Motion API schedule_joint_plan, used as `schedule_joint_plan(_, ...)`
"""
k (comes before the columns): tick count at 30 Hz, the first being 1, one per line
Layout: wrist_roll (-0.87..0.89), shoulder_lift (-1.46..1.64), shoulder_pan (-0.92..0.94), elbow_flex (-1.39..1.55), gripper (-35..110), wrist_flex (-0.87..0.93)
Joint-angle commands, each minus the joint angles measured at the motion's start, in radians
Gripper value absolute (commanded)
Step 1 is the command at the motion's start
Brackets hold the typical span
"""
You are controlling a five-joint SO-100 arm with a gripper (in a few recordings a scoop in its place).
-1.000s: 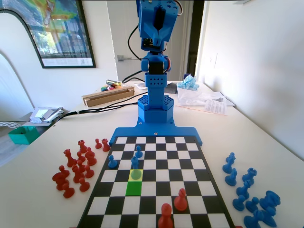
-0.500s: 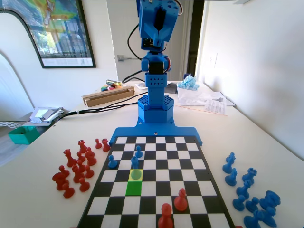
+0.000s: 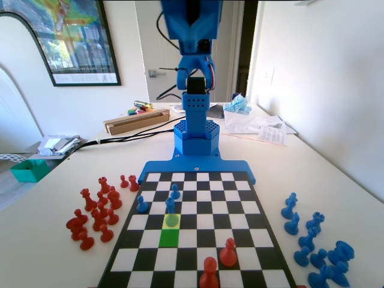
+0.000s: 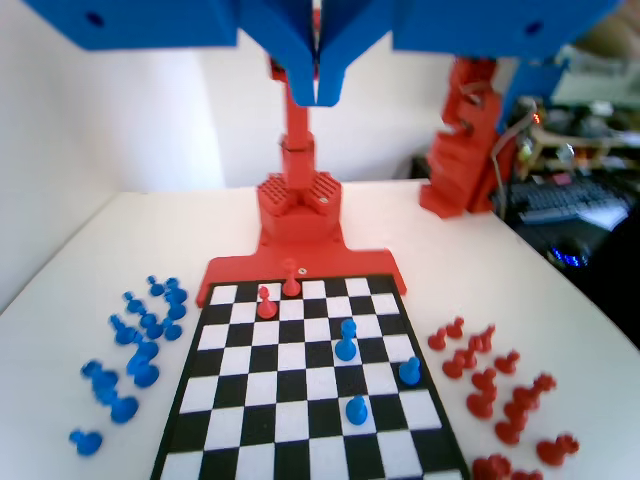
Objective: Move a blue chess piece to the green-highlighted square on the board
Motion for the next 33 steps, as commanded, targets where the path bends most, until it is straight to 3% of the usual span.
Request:
schedule_joint_plan(1, 0.043, -0.135, 0.052, -0.1, 1, -0.011)
schedule_joint_plan(15, 0.115, -0.574, 0.114, -0.15, 1, -0.011)
schedule_joint_plan(24, 0.143, -0.739, 0.074, -0.166, 14, -0.084)
schedule_joint_plan(33, 0.13, -0.861, 0.048, -0.167, 16, -0.161)
